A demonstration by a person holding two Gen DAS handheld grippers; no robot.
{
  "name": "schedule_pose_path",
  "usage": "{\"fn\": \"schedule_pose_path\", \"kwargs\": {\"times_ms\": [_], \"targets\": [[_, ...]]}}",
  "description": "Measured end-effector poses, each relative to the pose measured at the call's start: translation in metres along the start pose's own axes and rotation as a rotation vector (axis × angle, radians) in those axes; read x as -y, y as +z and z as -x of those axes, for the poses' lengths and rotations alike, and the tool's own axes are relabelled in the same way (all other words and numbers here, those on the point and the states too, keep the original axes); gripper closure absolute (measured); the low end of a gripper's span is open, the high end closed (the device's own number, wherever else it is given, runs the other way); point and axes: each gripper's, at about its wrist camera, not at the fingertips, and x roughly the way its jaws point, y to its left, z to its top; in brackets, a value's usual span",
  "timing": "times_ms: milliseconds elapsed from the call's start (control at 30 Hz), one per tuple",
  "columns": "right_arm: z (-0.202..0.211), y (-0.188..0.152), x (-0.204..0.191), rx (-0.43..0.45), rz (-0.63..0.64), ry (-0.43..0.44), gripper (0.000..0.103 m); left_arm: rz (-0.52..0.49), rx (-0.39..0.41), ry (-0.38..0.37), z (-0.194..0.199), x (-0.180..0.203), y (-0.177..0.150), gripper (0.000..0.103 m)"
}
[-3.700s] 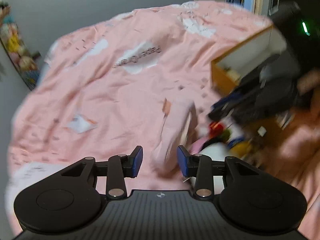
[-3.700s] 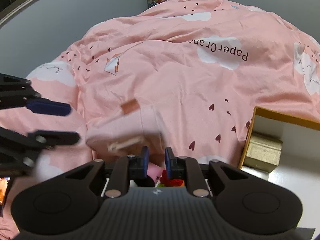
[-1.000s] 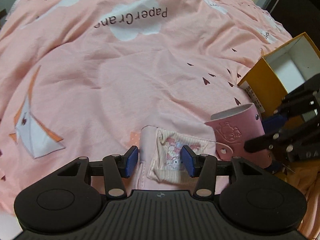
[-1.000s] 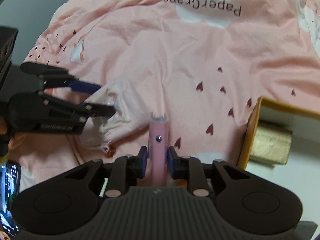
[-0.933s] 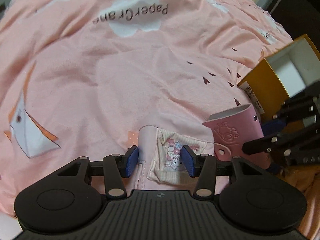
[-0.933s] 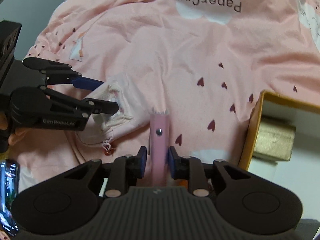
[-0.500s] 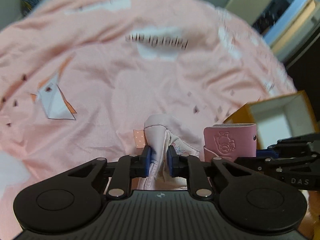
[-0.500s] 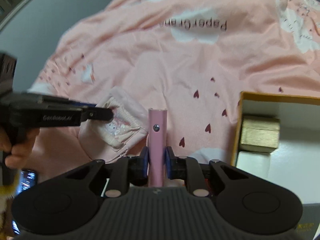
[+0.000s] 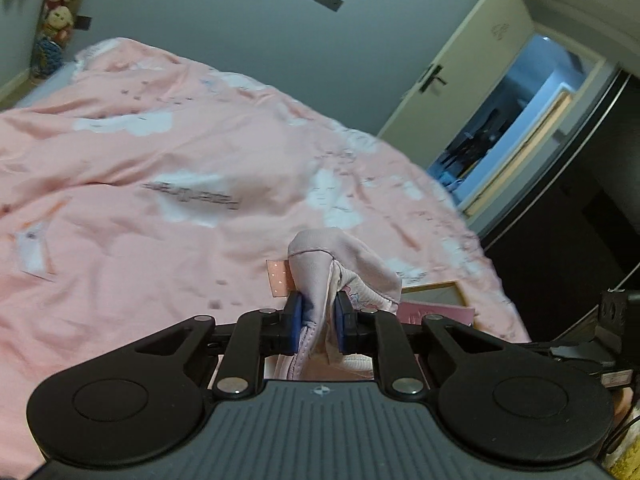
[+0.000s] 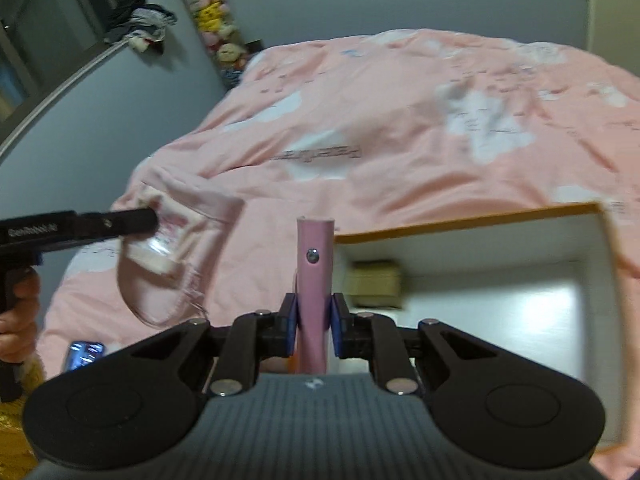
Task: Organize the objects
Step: 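Grasp the pink pouch with the left gripper while the right gripper carries the card holder, then lower the pouch and card holder into the orange box and open both grippers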
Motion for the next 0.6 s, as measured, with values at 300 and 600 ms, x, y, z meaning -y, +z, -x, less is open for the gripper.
{"fn": "schedule_pose_path", "kwargs": {"times_ms": [300, 600], "targets": [[-0.004, -0.006, 0.089, -0.202, 0.021, -0.288, 0.085, 0.082, -0.072, -0.165, -0.070, 0.041, -0.029, 0.085], [-0.062, -0.016, 0.118, -0.497, -0.011, -0.269, 0.085, 0.179, -0.125, -0.199, -0.102, 0.025, -0.048, 0.085]]}}
